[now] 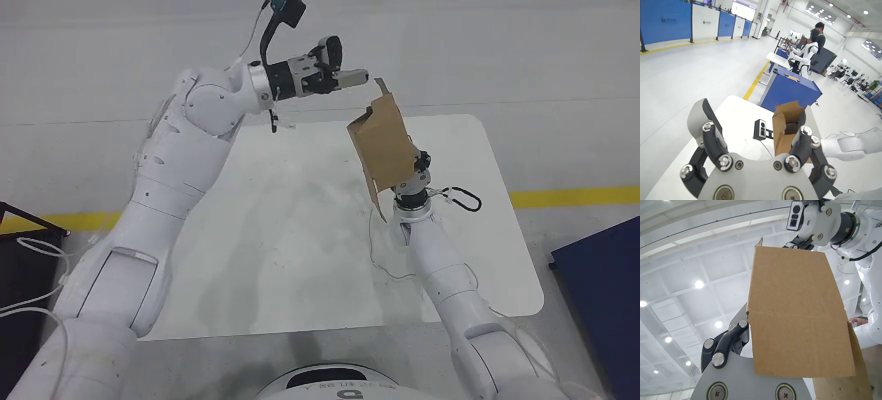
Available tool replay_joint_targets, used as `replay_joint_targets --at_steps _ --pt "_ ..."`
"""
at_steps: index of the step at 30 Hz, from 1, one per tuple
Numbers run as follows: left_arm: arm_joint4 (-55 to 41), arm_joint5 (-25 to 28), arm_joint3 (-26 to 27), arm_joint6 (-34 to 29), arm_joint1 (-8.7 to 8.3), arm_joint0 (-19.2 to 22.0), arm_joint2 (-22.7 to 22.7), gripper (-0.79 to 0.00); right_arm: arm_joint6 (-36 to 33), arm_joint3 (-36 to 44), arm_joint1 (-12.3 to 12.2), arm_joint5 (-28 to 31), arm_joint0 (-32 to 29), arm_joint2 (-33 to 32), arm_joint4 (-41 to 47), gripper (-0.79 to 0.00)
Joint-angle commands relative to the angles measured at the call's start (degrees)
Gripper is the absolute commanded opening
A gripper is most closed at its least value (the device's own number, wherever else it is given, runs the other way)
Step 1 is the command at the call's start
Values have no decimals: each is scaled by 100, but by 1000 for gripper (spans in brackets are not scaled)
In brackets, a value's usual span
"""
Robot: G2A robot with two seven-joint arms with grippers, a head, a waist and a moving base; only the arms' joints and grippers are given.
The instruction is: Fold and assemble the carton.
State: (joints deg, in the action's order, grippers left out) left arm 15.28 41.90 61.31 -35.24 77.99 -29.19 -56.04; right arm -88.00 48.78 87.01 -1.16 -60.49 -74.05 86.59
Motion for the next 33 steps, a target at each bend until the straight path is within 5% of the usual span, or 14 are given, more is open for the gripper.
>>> replay_joint_targets --at_steps 1,21,33 --pt "57 -15 214 -77 -2 -29 46 0 0 0 0 0 0 0 0 -785" --pt "573 -129 -82 -357 115 160 617 0 0 0 0 0 0 0 0 -785" --pt "633 -127 -119 7 22 166 245 0 0 0 0 0 0 0 0 -785"
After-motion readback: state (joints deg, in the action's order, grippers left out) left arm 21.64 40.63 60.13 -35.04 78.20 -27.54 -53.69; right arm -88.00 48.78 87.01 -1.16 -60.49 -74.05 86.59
